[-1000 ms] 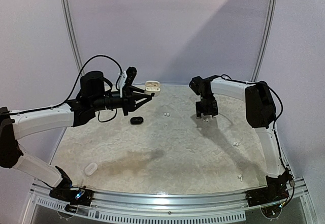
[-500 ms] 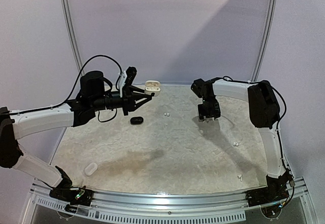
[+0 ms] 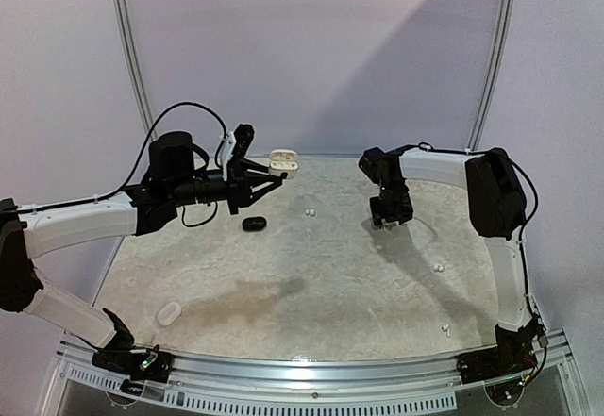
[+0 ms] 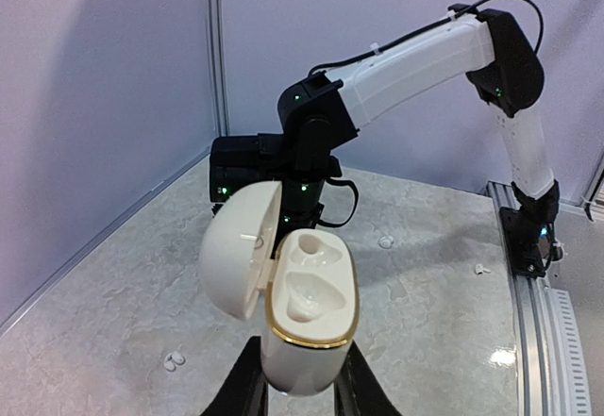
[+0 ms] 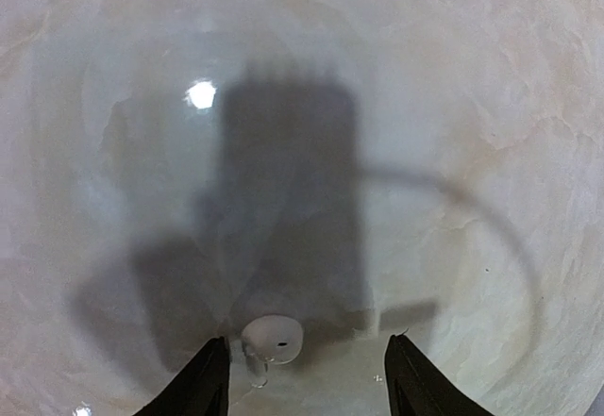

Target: Insert the wireless bluetooth earbuds into the charging case

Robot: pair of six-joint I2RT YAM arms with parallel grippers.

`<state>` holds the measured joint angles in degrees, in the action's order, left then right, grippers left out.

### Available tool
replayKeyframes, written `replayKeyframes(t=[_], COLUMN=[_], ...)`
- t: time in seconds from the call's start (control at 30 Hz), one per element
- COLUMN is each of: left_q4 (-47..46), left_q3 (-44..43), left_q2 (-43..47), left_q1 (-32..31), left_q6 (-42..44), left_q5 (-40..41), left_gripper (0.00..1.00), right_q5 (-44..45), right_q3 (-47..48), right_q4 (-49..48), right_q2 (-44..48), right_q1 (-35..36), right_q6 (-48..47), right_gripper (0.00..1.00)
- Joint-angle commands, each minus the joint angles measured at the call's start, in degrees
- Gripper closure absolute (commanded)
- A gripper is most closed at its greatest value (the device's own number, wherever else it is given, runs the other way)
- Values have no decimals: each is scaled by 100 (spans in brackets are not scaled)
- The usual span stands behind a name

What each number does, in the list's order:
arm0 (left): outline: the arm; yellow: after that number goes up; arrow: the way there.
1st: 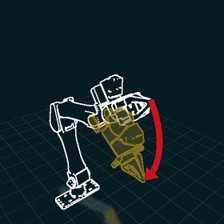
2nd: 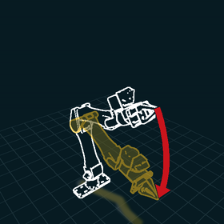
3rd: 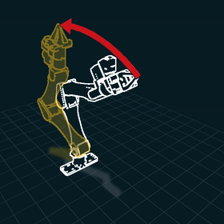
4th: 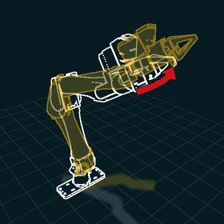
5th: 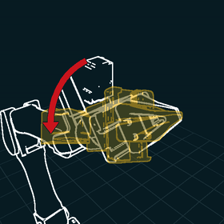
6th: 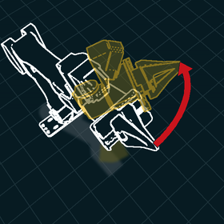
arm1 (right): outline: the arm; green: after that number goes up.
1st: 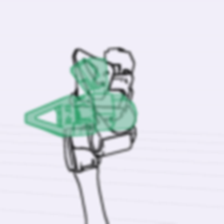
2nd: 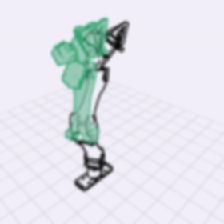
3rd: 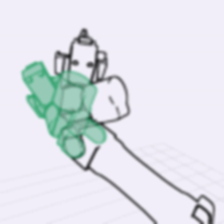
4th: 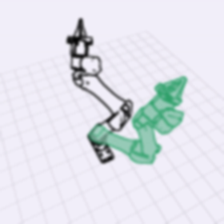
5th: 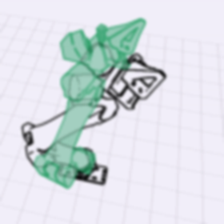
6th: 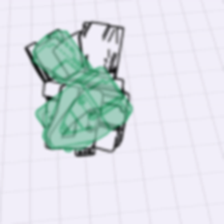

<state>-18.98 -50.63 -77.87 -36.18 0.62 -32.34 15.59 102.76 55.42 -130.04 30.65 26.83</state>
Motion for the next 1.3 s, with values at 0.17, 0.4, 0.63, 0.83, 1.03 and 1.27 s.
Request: replayKeyframes(t=[0.17,0.4,0.63,0.83,1.03,1.27], left_q4=[-38,-42,-62,-75,-79,-97], left_q3=[114,132,157,168,185,194], left_q2=[91,99,131,140,155,148], left_q1=[59,59,59,59,59,59], left_q6=[103,121,120,135,131,135], left_q5=[-9,-27,-26,-26,-19,-18], left_gripper=[100,100,100,100,100,100], right_q5=[-642,-584,-667,-666,-778,-826], right_q3=[435,418,499,499,511,561], right_q4=[282,318,210,171,177,197], right_q2=[-393,-459,-527,-553,-567,-490], right_q1=[-193,-197,-280,-321,-315,-320], right_q6=[15,201,276,322,345,311], right_gripper=[54,65,70,73,81,93])
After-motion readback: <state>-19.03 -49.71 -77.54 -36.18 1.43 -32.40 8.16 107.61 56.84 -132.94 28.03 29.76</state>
